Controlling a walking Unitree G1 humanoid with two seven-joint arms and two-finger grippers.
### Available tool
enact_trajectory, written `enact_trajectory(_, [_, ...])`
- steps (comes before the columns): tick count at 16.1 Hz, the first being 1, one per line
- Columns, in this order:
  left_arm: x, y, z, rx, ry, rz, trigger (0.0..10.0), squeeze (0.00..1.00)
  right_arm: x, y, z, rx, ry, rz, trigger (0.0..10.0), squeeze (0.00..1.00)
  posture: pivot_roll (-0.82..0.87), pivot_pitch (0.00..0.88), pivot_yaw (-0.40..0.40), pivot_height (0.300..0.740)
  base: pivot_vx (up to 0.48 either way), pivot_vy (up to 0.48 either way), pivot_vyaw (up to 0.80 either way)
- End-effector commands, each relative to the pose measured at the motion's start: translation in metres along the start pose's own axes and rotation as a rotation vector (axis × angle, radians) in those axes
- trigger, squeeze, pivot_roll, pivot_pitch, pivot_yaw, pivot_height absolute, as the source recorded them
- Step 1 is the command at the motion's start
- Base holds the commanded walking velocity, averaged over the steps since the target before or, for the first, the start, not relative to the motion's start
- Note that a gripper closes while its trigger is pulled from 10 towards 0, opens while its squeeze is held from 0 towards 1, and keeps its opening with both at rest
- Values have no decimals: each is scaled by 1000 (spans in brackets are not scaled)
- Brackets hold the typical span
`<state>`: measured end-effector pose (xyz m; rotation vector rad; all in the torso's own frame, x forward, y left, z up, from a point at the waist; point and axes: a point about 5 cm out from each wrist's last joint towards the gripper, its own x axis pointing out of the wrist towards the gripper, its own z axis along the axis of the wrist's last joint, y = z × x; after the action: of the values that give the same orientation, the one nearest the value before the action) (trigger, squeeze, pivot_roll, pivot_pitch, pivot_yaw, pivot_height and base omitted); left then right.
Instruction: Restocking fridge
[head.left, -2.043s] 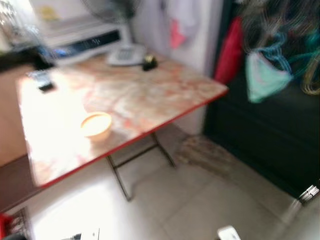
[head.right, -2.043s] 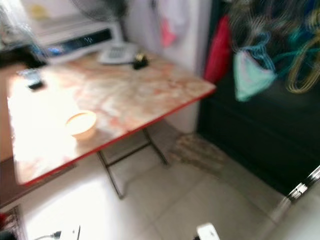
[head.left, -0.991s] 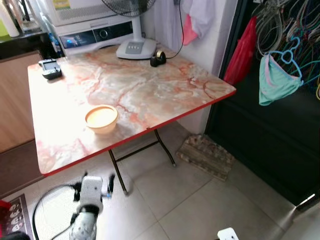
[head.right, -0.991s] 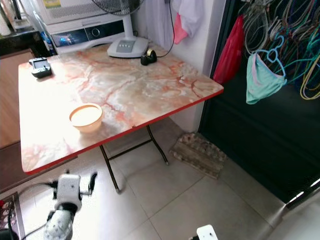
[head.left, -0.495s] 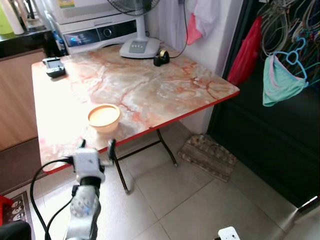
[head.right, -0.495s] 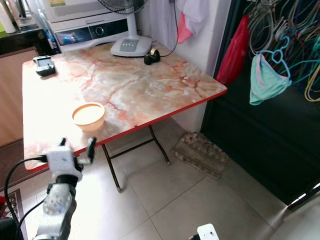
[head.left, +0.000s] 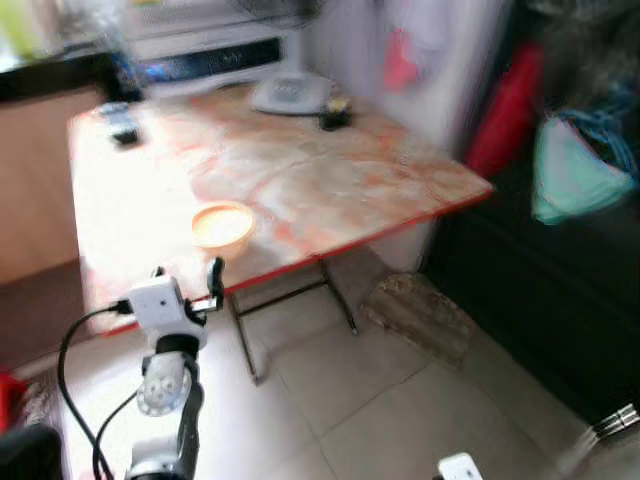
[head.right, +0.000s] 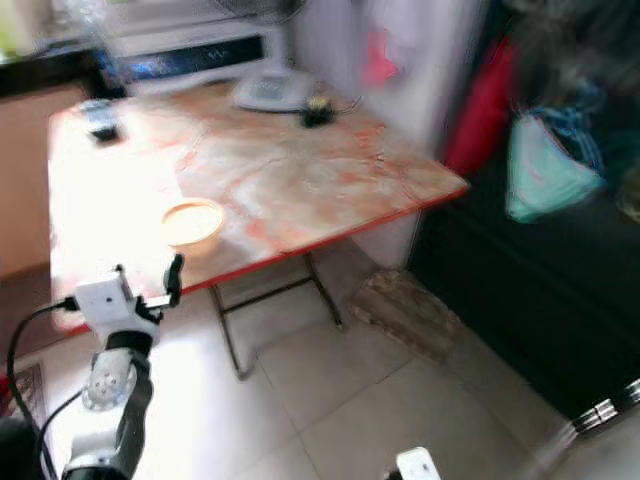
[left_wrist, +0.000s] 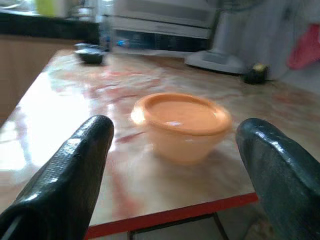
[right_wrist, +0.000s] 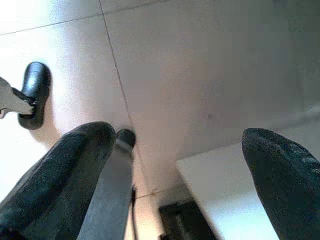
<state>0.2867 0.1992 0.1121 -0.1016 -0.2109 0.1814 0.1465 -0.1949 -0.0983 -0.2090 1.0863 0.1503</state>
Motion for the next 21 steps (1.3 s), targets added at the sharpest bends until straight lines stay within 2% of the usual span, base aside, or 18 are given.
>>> enact_trajectory(1, [-1,6,2,-3,2,24,10000,0,1,2,5,-1,-24,5,10000,0,-14,0,-30,740,251,0,738])
enact_trajectory(3, [1,4,3,-9,16,5,10000,0,1,2,4,22,-24,4,10000,0,-24,0,-21,740,249,0,325])
enact_trajectory(6, [6,1,8,-16,5,-2,10000,0,1,3,5,7,-20,12,10000,0,-32,0,-14,740,249,0,0])
enact_trajectory(16, [8,-2,11,-5,7,-27,10000,0,1,5,6,-7,-20,23,10000,0,-31,0,-8,740,254,0,0])
enact_trajectory(18, [7,1,11,-7,8,-6,10000,0,1,5,7,-5,-21,21,10000,0,-30,0,-9,740,0,0,0])
enact_trajectory(21, [8,18,14,-52,10,64,10000,0,1,5,7,-7,-21,21,10000,0,-24,0,-13,740,0,0,0])
